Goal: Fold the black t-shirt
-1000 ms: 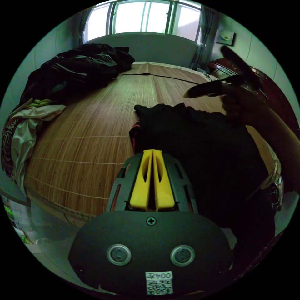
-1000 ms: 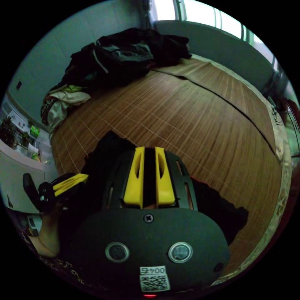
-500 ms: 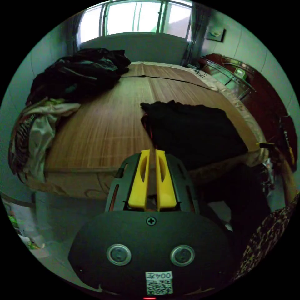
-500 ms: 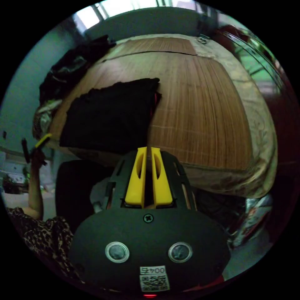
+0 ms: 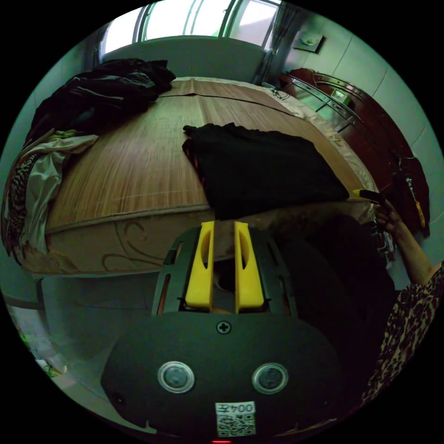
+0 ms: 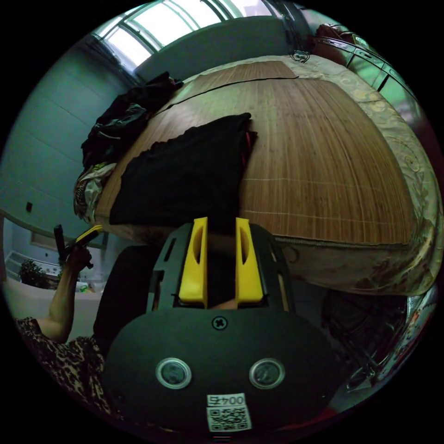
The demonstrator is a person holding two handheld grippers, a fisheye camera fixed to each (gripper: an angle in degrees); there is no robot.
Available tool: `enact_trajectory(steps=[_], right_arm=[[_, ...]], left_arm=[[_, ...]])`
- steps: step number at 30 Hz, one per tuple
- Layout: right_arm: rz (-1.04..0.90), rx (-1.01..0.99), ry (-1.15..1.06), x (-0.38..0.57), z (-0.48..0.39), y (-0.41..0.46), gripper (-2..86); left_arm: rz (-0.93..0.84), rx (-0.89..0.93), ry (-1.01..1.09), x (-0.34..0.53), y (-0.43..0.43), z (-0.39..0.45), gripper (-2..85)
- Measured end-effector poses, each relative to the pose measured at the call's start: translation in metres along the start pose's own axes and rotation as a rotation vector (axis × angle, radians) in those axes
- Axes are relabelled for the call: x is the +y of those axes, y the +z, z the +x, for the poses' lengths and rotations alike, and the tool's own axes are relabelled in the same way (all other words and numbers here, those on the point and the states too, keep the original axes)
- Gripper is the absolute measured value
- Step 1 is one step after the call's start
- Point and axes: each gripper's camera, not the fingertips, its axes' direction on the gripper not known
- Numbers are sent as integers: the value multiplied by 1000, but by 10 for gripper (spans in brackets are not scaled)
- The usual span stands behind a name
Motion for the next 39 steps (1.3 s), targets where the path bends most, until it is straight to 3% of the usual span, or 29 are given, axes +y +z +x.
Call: enact_trajectory(steps=[22, 29, 39], right_arm=[[-51, 28, -16, 69, 90, 4, 97], [-1, 76, -118, 85, 93, -7, 14], [-30, 21, -80, 80, 104, -4, 77]], left_arm=[[-58, 55, -48, -29, 18, -24, 75], [4, 14, -22, -28, 4, -15, 36], [-15, -20, 32, -28, 1, -7, 27]])
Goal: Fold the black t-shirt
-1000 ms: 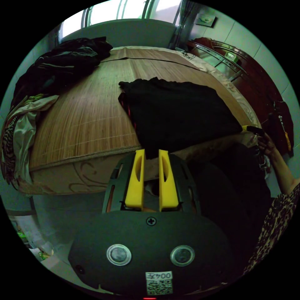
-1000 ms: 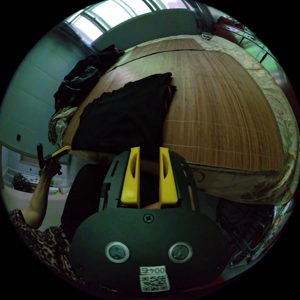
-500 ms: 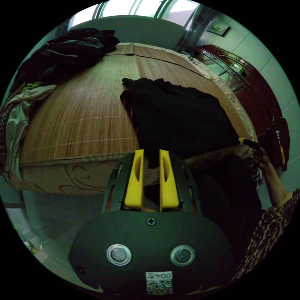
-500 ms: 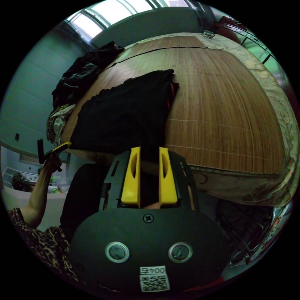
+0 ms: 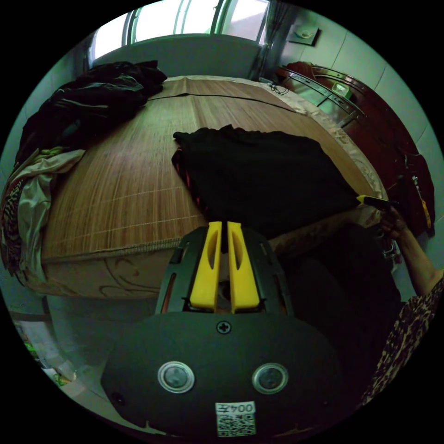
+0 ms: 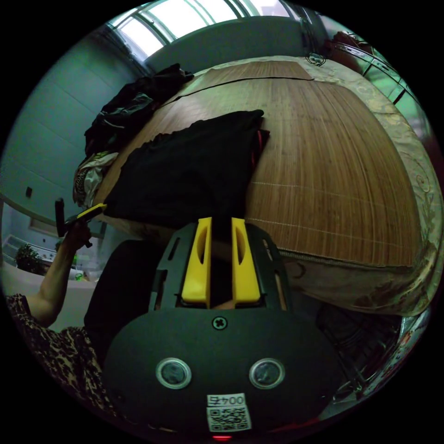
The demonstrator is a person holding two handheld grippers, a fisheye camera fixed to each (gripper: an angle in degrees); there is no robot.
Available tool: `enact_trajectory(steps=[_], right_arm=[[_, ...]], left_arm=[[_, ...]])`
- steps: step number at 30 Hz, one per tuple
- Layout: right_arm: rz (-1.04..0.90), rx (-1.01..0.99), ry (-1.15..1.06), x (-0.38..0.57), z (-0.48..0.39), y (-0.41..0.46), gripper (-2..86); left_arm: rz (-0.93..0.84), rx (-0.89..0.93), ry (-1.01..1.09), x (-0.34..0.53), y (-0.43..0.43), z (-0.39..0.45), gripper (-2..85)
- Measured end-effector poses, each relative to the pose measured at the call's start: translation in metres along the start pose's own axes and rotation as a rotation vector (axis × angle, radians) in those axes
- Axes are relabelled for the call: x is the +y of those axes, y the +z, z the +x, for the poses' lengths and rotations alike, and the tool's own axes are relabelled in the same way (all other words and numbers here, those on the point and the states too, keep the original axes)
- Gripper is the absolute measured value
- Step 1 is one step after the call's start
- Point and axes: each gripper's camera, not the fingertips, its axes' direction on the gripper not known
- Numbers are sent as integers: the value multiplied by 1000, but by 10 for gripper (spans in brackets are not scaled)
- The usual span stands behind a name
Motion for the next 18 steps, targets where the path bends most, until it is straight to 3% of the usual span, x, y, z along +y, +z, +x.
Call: enact_trajectory(steps=[8, 18], right_arm=[[-57, 31, -32, -22, -18, 6, 50], [6, 67, -89, -59, -54, -10, -1]], left_arm=[[-41, 49, -48, 2, 0, -14, 27], [-2, 91, -42, 1, -8, -14, 17]])
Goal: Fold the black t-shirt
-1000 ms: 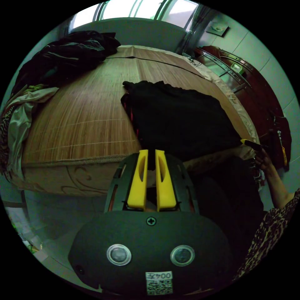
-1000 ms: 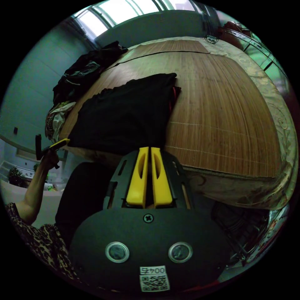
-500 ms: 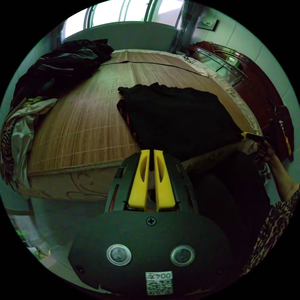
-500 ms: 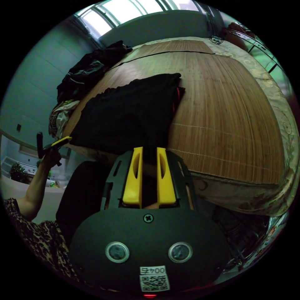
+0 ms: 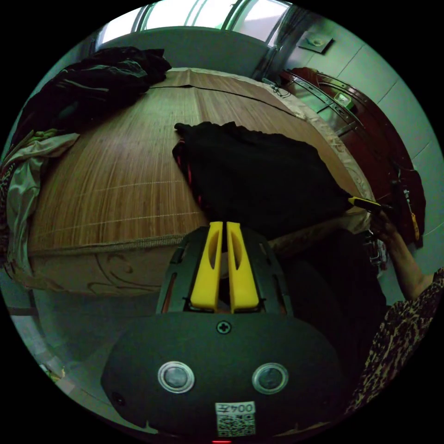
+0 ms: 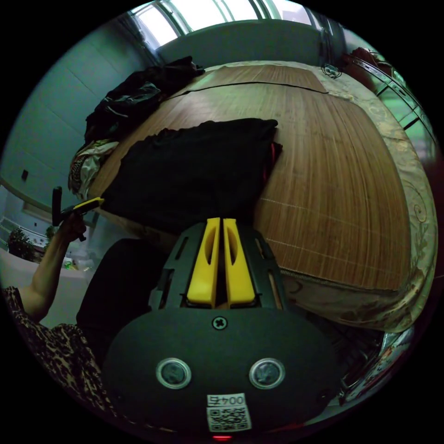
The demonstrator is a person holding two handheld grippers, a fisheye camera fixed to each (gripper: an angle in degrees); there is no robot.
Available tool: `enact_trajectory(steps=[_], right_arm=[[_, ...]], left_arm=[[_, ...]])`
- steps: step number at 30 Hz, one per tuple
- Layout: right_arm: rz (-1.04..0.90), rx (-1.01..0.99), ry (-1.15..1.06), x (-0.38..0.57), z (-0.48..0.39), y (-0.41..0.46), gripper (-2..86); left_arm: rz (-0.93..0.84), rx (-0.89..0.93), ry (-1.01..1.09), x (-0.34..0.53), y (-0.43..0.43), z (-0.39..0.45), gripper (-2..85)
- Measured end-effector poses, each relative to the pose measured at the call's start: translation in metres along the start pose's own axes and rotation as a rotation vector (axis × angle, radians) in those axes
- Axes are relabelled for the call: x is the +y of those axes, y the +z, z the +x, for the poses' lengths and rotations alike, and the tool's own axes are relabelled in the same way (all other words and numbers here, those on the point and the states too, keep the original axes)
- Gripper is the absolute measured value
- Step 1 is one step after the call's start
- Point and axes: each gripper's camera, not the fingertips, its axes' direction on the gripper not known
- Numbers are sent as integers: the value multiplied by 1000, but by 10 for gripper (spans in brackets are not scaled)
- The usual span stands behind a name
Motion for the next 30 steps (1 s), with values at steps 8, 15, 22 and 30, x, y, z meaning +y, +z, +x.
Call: enact_trajectory(steps=[8, 15, 22, 30], right_arm=[[166, 147, -164, -22, -46, -52, -5], [70, 101, -37, -44, -48, -13, -4], [-96, 151, -134, -93, -78, 8, 17], [-16, 167, -64, -165, -98, -17, 51]], left_arm=[[201, 43, 158, 13, -52, 12, 12], [177, 73, 103, 47, -19, -4, 14], [56, 56, 158, 42, -7, 1, 18], [123, 15, 57, 28, -35, -9, 16]])
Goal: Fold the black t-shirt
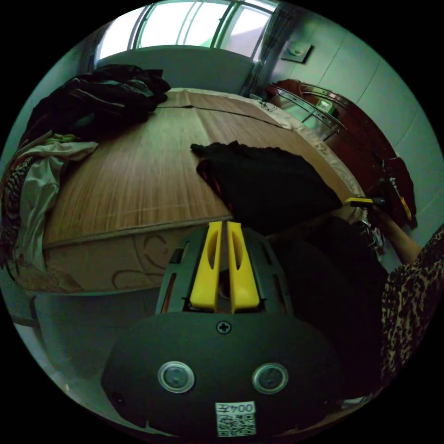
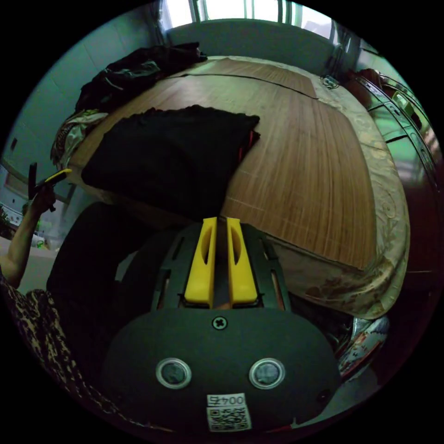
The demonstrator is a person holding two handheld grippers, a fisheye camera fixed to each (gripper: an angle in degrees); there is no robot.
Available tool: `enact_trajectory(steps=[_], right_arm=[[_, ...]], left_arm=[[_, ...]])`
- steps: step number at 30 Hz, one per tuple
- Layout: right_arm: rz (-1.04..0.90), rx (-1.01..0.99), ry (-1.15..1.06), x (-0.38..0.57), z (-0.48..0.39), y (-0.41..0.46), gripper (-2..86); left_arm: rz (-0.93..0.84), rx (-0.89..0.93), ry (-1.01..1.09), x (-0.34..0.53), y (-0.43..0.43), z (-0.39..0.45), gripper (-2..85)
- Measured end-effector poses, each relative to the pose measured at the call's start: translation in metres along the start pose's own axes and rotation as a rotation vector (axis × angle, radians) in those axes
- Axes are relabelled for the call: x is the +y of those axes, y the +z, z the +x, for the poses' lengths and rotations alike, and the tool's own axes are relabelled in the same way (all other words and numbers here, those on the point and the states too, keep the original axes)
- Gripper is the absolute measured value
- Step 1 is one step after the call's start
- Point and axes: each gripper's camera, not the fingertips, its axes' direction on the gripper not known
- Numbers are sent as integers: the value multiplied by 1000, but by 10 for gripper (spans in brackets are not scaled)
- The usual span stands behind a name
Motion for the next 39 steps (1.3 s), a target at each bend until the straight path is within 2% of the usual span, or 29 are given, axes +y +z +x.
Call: enact_trajectory(steps=[4, 8, 14, 21, 28, 33, 39], right_arm=[[84, -67, -6, -61, -17, -6, 51], [131, -136, -140, -157, -65, 4, 51], [87, -224, -277, -304, -128, 40, 62], [-48, -239, -502, -441, -198, 94, 85], [-116, -207, -651, -502, -233, 132, 100], [-146, -364, -714, -528, -238, 137, 90], [-68, -217, -813, -536, -259, 134, 37]], left_arm=[[7, 27, 67, -44, 22, 44, 7], [-23, 23, 165, -68, 61, 94, 4], [-162, 15, 124, -75, 125, 109, 2], [-89, -36, 47, -75, 126, 102, 1], [-92, 2, 26, -77, 144, 97, 2], [-104, 9, 40, -87, 154, 101, 2], [-121, 13, 64, -96, 164, 107, 2]])
